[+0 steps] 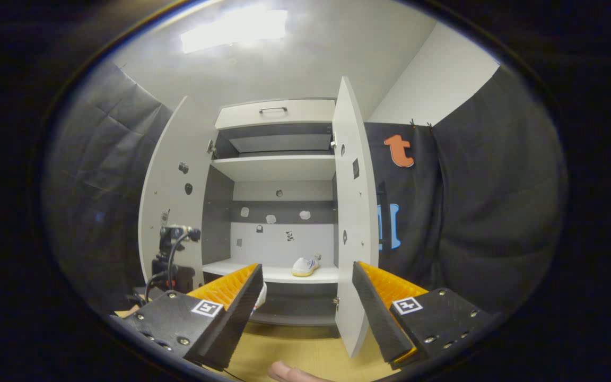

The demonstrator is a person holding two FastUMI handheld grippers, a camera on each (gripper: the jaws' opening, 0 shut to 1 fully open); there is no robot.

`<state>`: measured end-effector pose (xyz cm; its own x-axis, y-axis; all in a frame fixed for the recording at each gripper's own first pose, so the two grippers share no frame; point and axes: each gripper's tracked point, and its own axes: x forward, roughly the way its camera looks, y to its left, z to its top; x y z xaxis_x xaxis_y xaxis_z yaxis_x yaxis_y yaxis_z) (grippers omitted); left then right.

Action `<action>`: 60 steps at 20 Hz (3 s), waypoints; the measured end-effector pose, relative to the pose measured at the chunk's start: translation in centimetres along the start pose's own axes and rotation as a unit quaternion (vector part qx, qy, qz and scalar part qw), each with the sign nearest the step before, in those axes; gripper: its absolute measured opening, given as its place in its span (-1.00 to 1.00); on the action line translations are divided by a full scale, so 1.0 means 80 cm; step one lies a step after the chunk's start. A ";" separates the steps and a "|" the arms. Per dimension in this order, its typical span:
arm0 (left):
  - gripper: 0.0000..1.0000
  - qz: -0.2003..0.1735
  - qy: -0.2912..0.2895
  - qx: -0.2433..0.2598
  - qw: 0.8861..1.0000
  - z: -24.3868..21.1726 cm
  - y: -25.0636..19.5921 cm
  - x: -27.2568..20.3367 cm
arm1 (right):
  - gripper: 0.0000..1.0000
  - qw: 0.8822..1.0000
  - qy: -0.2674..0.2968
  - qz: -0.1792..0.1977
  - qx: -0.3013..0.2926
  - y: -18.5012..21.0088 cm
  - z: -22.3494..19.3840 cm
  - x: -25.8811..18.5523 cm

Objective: Grab one shoe with the right hand and put it into the shoe cabinet, grab the other shoe with the left hand and put it into the shoe cabinet; then close the right door with the right hand and the left door with the left hand.

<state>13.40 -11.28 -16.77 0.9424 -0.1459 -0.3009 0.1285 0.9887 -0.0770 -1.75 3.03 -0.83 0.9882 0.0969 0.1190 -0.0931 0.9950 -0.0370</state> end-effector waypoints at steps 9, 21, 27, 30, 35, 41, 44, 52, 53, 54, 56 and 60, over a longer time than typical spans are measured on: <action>-0.96 0.061 -0.049 0.006 0.997 0.145 0.044 0.073 | 1.00 1.000 0.016 -0.011 0.006 -0.021 -0.023 0.002; -0.96 0.147 -0.041 0.067 0.986 0.194 0.085 0.229 | 1.00 0.999 0.021 0.010 0.026 -0.027 -0.035 0.017; -0.96 0.161 -0.003 0.067 0.985 0.156 0.102 0.270 | 1.00 0.999 0.027 0.016 0.031 -0.025 -0.042 0.024; -0.96 0.158 0.006 0.058 0.986 0.142 0.112 0.285 | 1.00 0.999 0.029 0.018 0.033 -0.025 -0.045 0.025; -0.86 0.152 0.012 0.065 0.986 0.142 0.110 0.288 | 0.96 0.999 0.027 0.024 0.030 -0.019 -0.043 0.024; -0.53 0.184 -0.026 0.094 0.978 0.177 0.126 0.259 | 1.00 0.999 0.020 0.019 0.022 -0.016 -0.032 0.013; 0.17 0.182 -0.011 0.076 0.980 0.170 0.123 0.241 | 0.96 1.000 0.014 0.016 0.022 -0.012 -0.022 0.011; 0.96 0.146 -0.022 0.049 0.988 0.173 0.089 0.148 | 1.00 1.000 0.001 0.024 0.014 0.008 0.012 -0.012; 0.96 0.137 -0.023 0.043 0.989 0.173 0.082 0.133 | 1.00 1.000 0.000 0.028 0.013 0.012 0.017 -0.015; 0.96 0.136 -0.023 0.042 0.990 0.174 0.082 0.116 | 1.00 1.000 -0.002 0.028 0.010 0.012 0.022 -0.016; 0.96 0.133 -0.032 0.042 0.990 0.179 0.079 0.079 | 1.00 1.000 -0.009 0.022 0.000 0.011 0.035 -0.019; 0.96 0.138 -0.066 0.047 0.987 0.189 0.082 -0.005 | 1.00 1.000 -0.015 0.009 -0.014 0.000 0.060 -0.015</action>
<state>18.55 -4.23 -2.78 0.9768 0.1288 -0.1713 -0.1163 0.9899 0.0809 -3.56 3.07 3.81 0.9822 0.1151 0.1482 -0.1062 0.9921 -0.0667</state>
